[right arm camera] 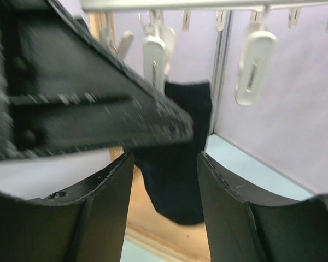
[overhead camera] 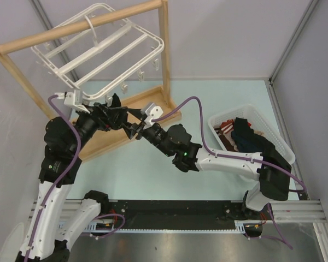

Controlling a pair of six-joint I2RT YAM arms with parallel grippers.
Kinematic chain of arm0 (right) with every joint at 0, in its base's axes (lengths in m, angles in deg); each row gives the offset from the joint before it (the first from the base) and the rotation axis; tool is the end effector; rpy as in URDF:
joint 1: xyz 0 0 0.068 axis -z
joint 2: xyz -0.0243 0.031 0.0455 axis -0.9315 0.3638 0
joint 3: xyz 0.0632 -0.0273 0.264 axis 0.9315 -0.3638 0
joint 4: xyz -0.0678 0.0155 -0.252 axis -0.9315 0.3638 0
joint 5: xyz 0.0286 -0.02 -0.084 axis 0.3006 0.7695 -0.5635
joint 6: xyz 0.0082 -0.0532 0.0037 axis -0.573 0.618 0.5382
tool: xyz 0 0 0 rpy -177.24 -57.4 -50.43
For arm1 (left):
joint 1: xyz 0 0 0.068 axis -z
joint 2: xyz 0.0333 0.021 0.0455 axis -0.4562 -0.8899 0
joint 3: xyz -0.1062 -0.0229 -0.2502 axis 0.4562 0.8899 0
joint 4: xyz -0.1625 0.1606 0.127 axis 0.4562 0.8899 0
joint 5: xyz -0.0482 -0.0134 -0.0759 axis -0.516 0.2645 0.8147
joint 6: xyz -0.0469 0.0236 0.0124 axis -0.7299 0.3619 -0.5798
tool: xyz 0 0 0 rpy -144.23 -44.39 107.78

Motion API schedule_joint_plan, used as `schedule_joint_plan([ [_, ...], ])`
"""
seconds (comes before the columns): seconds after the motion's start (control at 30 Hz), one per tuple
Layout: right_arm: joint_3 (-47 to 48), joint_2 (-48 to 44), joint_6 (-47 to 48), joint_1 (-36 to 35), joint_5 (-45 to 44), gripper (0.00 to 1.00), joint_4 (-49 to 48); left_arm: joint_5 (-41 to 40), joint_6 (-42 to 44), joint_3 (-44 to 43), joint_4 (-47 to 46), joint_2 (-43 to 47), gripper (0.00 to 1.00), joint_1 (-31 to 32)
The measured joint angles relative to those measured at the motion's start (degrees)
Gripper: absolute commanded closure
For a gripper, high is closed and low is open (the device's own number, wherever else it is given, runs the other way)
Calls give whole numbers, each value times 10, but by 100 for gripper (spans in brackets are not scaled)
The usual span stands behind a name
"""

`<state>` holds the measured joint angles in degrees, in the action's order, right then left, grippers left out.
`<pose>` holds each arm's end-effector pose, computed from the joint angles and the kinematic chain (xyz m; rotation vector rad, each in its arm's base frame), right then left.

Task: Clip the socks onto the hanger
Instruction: Clamp the sock onto the hanger, then open the clamp at the hanger.

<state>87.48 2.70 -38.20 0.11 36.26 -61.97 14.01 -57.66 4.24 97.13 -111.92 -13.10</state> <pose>0.1466 0.3512 0.3857 -0.5870 1.0773 0.7906 0.1314 -0.0422 0.4285 0.0272 1.5848 -0.7641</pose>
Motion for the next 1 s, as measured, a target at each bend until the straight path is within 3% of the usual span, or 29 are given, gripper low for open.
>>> schedule_joint_plan([
  [0.4, 0, -31, -5, 26, 0, 40, 67, -68, 59, -86, 124, 65, 5, 1],
  [0.63, 0, -32, 8, 55, 21, 37, 21, -85, 82, -105, 173, 83, 5, 1],
  [1.0, 0, 16, 37, 55, 65, 29, -49, -43, 83, -154, 179, 80, 6, 1],
])
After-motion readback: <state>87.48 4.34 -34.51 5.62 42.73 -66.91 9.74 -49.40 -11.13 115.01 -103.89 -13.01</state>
